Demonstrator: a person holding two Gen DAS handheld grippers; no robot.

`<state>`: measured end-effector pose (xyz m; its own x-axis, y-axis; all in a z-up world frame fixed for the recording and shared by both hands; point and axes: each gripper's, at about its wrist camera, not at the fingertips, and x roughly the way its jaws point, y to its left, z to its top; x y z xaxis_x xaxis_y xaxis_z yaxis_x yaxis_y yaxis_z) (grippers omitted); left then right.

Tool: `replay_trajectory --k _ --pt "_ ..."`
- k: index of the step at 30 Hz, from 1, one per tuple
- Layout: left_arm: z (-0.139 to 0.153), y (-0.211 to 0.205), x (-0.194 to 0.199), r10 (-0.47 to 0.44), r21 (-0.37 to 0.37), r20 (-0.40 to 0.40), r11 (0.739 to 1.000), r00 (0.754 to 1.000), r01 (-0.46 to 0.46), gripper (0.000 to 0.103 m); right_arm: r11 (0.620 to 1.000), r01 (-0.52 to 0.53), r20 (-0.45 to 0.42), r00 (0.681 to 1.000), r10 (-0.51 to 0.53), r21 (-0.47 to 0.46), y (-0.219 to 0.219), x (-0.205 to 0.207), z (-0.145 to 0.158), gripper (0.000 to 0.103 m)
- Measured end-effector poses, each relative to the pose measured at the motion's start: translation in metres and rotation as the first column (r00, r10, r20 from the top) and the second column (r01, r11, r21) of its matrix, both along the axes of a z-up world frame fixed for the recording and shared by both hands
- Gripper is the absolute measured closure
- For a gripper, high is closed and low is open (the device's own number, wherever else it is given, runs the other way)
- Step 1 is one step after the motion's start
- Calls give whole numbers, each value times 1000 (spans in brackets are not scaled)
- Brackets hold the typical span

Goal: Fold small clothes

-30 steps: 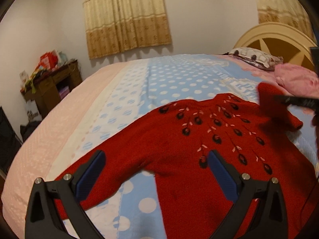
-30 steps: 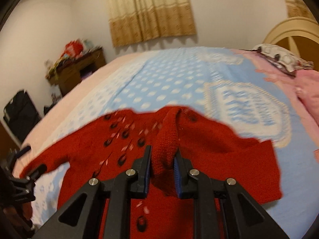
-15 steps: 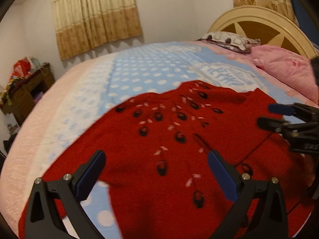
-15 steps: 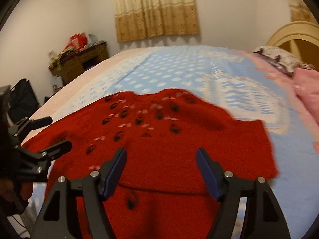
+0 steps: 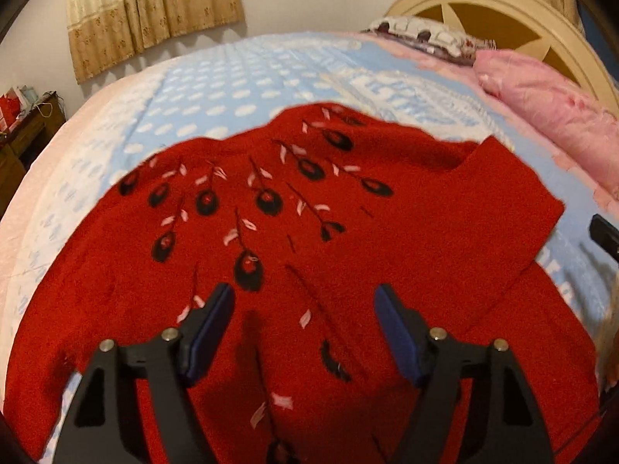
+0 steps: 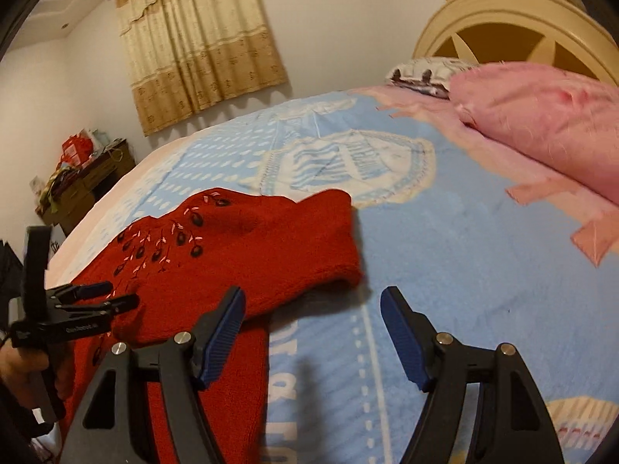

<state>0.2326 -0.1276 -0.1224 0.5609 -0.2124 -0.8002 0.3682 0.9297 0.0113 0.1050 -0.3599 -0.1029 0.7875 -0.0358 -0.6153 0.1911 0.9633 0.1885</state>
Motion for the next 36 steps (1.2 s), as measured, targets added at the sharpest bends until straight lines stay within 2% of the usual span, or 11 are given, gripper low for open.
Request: replay_trajectory --k 2,7,8,9,10,12,20,27,31,36 --pt "-5 -1 5 3 2 -29 1000 1000 -3 30 1000 -22 12 1000 22 -15 4 -1 0 30" --pt "-10 4 16 20 -82 -84 996 996 -27 37 1000 -26 8 1000 26 -13 5 -5 -7 30" --pt "-10 2 18 17 -88 -81 996 997 -24 47 1000 -22 11 1000 22 -7 4 -5 -7 30" --pt "-9 1 18 1 -105 -80 994 997 -9 75 1000 -21 15 1000 21 -2 3 -6 -7 30" --pt "-8 -1 18 -22 -128 -84 992 996 11 86 1000 -22 22 1000 22 4 3 -7 -7 30" --pt "-2 -4 18 -29 -132 -75 991 997 19 95 1000 -23 29 999 23 14 2 -9 -7 30" --pt "48 21 10 -14 -171 32 985 999 19 95 999 -29 31 999 28 27 0 -9 -10 29" --pt "84 69 17 69 -207 90 977 993 -49 95 999 -30 25 999 30 23 1 -9 -13 29" --pt "88 94 16 114 -225 94 970 989 -90 95 999 -27 20 999 26 28 2 -9 -13 29" --pt "80 123 10 165 -247 78 959 983 -141 95 999 -27 14 1000 27 23 3 -8 -15 29"
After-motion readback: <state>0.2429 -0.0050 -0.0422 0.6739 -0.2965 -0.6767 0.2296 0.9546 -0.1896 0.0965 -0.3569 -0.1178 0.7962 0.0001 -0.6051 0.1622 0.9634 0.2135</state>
